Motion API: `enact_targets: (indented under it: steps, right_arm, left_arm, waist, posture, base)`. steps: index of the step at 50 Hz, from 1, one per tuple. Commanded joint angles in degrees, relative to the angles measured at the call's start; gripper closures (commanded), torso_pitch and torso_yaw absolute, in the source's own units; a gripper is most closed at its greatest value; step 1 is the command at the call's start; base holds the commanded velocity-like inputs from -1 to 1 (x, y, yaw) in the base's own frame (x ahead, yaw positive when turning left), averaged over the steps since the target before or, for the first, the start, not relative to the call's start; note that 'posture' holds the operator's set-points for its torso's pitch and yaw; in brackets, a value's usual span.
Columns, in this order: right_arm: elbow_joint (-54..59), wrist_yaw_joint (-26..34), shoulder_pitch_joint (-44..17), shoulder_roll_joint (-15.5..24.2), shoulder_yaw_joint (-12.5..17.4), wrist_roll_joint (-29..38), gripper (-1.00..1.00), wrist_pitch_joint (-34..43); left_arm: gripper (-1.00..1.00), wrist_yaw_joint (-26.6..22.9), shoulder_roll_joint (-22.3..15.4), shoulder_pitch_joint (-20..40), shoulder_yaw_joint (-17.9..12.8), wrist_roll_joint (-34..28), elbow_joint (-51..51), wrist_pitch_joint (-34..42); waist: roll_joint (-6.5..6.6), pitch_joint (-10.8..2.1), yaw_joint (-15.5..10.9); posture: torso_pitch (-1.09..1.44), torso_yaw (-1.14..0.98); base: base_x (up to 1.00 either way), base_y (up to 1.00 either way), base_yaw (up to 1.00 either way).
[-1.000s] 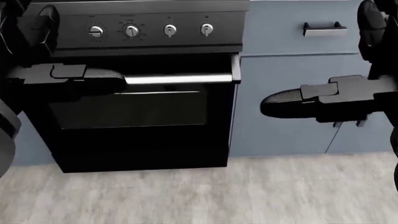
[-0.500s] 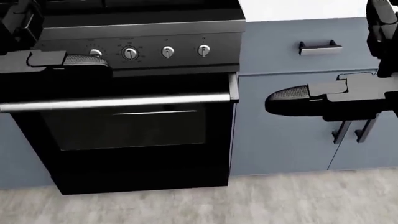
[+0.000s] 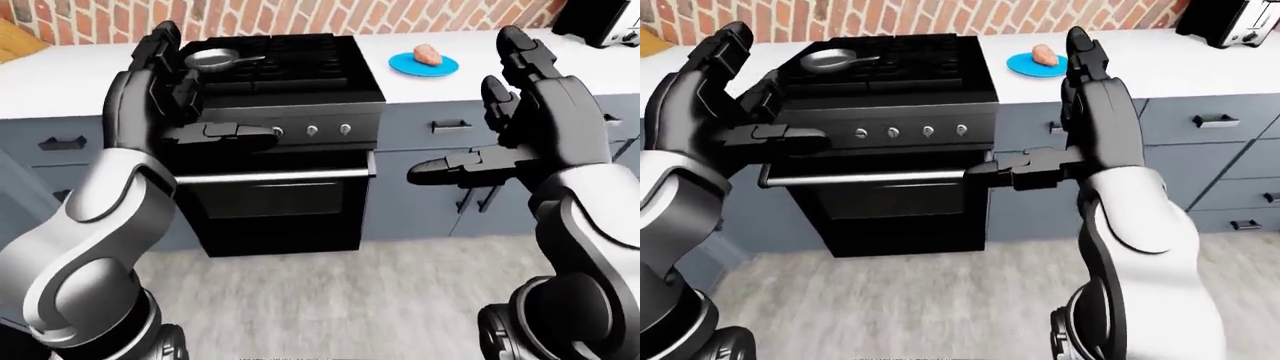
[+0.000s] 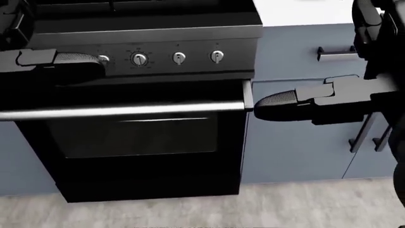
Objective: Pick the sweet potato from the plate and place it in the pan.
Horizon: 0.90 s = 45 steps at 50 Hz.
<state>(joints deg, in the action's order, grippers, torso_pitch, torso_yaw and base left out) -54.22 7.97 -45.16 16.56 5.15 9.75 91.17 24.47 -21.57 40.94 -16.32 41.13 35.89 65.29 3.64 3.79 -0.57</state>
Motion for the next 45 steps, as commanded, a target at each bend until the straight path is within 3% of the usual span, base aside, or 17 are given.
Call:
enact_targets:
  steps: [1, 9, 11, 12, 13, 14, 16, 22, 24, 26, 27, 29, 31, 35, 37, 39, 45]
  right_arm:
    - [-0.4, -0.7, -2.2, 0.7, 0.6, 0.7, -1.0, -1.2]
    - [0.3, -0.7, -1.6, 0.4, 0.6, 0.6, -1.0, -2.4]
    - [0.1, -0.6, -1.9, 0.6, 0.6, 0.6, -1.0, -1.9]
    - [0.2, -0.6, -1.7, 0.5, 0.8, 0.6, -1.0, -2.2]
    - [0.4, -0.7, -1.8, 0.4, 0.7, 0.6, -1.0, -2.2]
    - [0.5, -0.6, -1.3, 0.3, 0.9, 0.5, -1.0, -2.7]
    - [0.6, -0.6, -0.9, 0.2, 1.1, 0.5, -1.0, -3.2]
    - [0.2, -0.7, -1.2, 0.3, 0.9, 0.6, -1.0, -2.7]
    - [0.1, -0.7, -1.4, 0.3, 0.7, 0.5, -1.0, -2.4]
    - [0.1, -0.6, -1.1, 0.3, 0.7, 0.5, -1.0, -2.7]
    - [0.1, -0.6, -1.4, 0.4, 0.6, 0.5, -1.0, -2.4]
    - [0.3, -0.7, -1.5, 0.4, 0.5, 0.5, -1.0, -2.4]
    - [0.2, -0.7, -1.2, 0.3, 0.5, 0.6, -1.0, -2.5]
    - [0.3, -0.6, -0.9, 0.2, 0.5, 0.6, -1.0, -2.8]
    - [0.2, -0.6, -0.9, 0.2, 0.5, 0.6, -1.0, -2.7]
    - [0.3, -0.7, -1.1, 0.2, 0.3, 0.6, -1.0, -2.6]
    - [0.1, -0.6, -1.0, 0.2, 0.5, 0.7, -1.0, -2.6]
  left_arm:
    - [-1.0, 0.0, -0.4, 2.1, 0.2, 0.4, 1.4, -1.7]
    - [-1.0, -0.1, -0.6, 2.0, 0.5, 0.1, 0.9, -2.3]
    - [-1.0, 0.0, -0.6, 2.1, 0.4, 0.2, 0.8, -2.3]
    - [-1.0, 0.0, -0.6, 2.1, 0.5, 0.1, 0.7, -2.4]
    - [-1.0, -0.1, -0.6, 2.1, 0.6, 0.1, 0.8, -2.5]
    - [-1.0, -0.1, -0.6, 2.1, 0.6, 0.0, 0.7, -2.6]
    - [-1.0, -0.2, -0.7, 2.1, 0.7, -0.1, 0.8, -2.6]
    - [-1.0, -0.2, -0.6, 2.1, 0.6, 0.0, 1.0, -2.3]
    - [-1.0, -0.2, -0.6, 2.1, 0.4, 0.2, 1.2, -2.1]
    - [-1.0, -0.1, -0.6, 1.9, 0.5, 0.1, 1.3, -2.1]
    - [-1.0, -0.1, -0.6, 1.9, 0.5, 0.1, 1.4, -2.1]
    - [-1.0, -0.1, -0.7, 2.1, 0.3, 0.3, 1.3, -2.0]
    - [-1.0, 0.0, -0.7, 2.1, 0.3, 0.4, 1.4, -1.9]
    - [-1.0, 0.0, -0.8, 1.9, 0.4, 0.4, 1.4, -2.2]
    - [-1.0, -0.2, -0.8, 1.7, 0.5, 0.1, 1.0, -2.5]
    - [-1.0, 0.0, -0.8, 1.9, 0.2, 0.4, 1.2, -2.2]
    - [-1.0, 0.2, -0.8, 1.9, 0.3, 0.7, 1.5, -2.0]
  waist:
    - [0.89, -1.72, 0.6]
    - [-2.96, -1.63, 0.4]
    - [-5.07, -2.08, 0.1]
    - [-6.85, -2.58, 0.0]
    - [-6.84, -3.19, -0.2]
    - [-5.96, -2.48, 0.3]
    - [-6.25, -2.41, 0.1]
    - [-3.46, -1.51, 0.2]
    - [-1.75, -1.49, 0.6]
    - [1.42, -2.21, 1.1]
    - [0.62, -2.3, 1.0]
    - [0.99, -1.72, 0.9]
    - [0.09, -2.2, 0.6]
    - [-1.87, -1.72, 0.3]
    - [-3.41, -1.82, 0.1]
    - [-6.46, -2.55, -0.2]
    - [-5.07, -2.17, 0.3]
  posture:
    - [0.0, 0.0]
    - [0.0, 0.0]
    - [0.0, 0.0]
    - [0.0, 0.0]
    - [0.0, 0.0]
    - [0.0, 0.0]
    - [0.0, 0.0]
    - [0.0, 0.0]
    - [0.0, 0.0]
    - [0.0, 0.0]
    - [0.0, 0.0]
    - [0.0, 0.0]
    - [0.0, 0.0]
    - [0.0, 0.0]
    - [0.0, 0.0]
    - [0.0, 0.0]
    - [0.0, 0.0]
  base:
    - [0.12, 0.0, 0.0]
    - [0.12, 0.0, 0.0]
    - [0.13, 0.0, 0.0]
    - [0.12, 0.0, 0.0]
    - [0.11, 0.0, 0.0]
    - [0.11, 0.0, 0.0]
    - [0.12, 0.0, 0.0]
    - [0.13, 0.0, 0.0]
    - [0.17, 0.0, 0.0]
    - [0.17, 0.0, 0.0]
    - [0.18, 0.0, 0.0]
    - [0.17, 0.0, 0.0]
    - [0.17, 0.0, 0.0]
    - [0.18, 0.0, 0.0]
    - [0.18, 0.0, 0.0]
    - [0.18, 0.0, 0.0]
    - [0.18, 0.0, 0.0]
